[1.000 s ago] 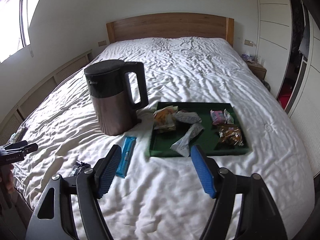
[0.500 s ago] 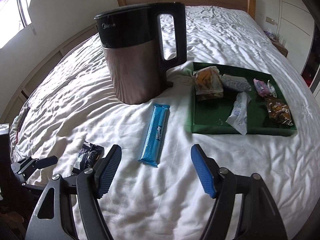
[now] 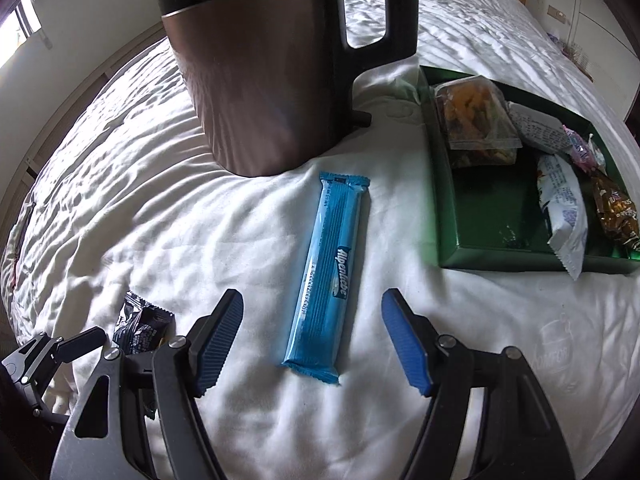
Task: Organize snacks
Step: 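Close left tool on the dark navy packet while right tool grasps the blue bar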
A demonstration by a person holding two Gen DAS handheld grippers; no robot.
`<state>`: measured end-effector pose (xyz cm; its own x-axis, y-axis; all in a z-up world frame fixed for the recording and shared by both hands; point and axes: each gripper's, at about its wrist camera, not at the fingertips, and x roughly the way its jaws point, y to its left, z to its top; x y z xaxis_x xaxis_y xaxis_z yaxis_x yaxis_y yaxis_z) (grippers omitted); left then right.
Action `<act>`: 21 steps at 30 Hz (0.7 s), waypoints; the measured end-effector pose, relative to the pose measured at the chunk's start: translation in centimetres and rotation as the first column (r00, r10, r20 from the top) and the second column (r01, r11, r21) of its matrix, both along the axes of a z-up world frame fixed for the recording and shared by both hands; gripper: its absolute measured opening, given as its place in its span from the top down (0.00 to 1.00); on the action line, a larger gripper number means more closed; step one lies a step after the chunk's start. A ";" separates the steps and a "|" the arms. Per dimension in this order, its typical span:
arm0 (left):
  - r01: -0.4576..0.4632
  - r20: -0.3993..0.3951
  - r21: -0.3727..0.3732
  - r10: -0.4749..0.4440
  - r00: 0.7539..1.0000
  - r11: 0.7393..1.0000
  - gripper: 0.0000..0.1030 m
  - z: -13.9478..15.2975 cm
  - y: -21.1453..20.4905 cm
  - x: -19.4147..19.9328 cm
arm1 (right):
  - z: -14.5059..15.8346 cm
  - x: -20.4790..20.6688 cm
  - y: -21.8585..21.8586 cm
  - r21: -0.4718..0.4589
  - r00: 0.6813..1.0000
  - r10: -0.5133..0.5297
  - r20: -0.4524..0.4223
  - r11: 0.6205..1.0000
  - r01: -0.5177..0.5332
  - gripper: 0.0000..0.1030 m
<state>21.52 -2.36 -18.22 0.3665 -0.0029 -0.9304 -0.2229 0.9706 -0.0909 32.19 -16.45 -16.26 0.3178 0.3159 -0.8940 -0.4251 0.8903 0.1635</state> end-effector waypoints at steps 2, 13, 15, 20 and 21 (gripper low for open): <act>-0.001 -0.005 -0.003 0.001 1.000 1.000 0.22 -0.3 0.0 0.2 | -0.5 0.4 0.1 0.000 1.000 -0.005 -0.013 1.000 0.005 0.20; -0.007 -0.014 -0.022 0.007 1.000 1.000 0.24 -1.1 0.3 0.9 | -1.7 1.5 0.5 -0.014 0.999 0.004 -0.047 1.000 -0.004 0.34; -0.011 -0.016 -0.028 0.010 1.000 1.000 0.29 -1.2 0.3 1.0 | -1.8 1.7 0.5 -0.010 0.999 0.004 -0.051 1.000 -0.004 0.51; -0.031 -0.025 -0.034 0.030 0.999 0.999 0.45 -1.5 0.9 1.3 | -2.4 2.3 0.4 0.000 0.997 0.006 -0.077 1.000 -0.006 0.85; -0.029 -0.026 -0.033 0.028 0.999 0.999 0.48 -1.6 0.9 1.4 | -2.4 2.4 0.4 0.006 0.997 0.007 -0.082 1.000 -0.007 0.90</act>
